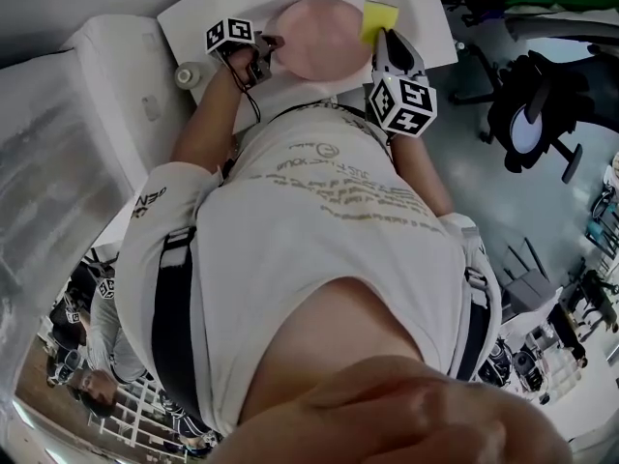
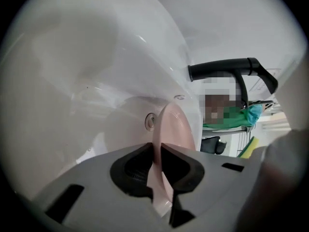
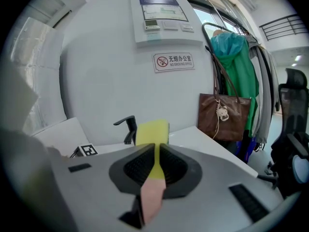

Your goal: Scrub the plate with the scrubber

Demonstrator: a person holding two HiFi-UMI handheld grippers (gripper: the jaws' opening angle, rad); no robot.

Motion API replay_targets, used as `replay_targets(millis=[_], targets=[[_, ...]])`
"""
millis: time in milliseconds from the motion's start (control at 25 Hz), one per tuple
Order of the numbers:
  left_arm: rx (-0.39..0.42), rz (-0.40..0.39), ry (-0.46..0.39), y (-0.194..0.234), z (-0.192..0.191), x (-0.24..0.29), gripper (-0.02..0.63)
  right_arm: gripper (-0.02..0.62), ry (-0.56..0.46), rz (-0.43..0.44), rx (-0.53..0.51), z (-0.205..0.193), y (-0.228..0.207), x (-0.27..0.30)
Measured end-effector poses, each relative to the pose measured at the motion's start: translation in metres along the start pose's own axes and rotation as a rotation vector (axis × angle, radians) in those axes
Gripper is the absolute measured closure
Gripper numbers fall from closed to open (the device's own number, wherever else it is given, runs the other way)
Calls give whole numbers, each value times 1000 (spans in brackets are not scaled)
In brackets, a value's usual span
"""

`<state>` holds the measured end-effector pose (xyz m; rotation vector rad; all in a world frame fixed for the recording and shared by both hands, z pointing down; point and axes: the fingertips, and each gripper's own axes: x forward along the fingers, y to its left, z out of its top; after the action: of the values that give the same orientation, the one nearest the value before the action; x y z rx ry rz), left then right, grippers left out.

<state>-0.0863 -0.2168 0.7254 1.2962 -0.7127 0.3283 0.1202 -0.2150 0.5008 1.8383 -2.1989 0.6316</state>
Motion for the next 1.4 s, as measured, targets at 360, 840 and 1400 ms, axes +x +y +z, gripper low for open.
replay_targets(millis=[360,840,1400], targets=[[37,-33,-123,-25,1,-10,557,552,33,20,-11,-7,3,4],[154,-176,-130,-82,-17,-20,557,552,75,32,-3,-16,0,12],[240,-225,-154,-104,-33,-35,555,554,375,-174,25,-60,-30,19]])
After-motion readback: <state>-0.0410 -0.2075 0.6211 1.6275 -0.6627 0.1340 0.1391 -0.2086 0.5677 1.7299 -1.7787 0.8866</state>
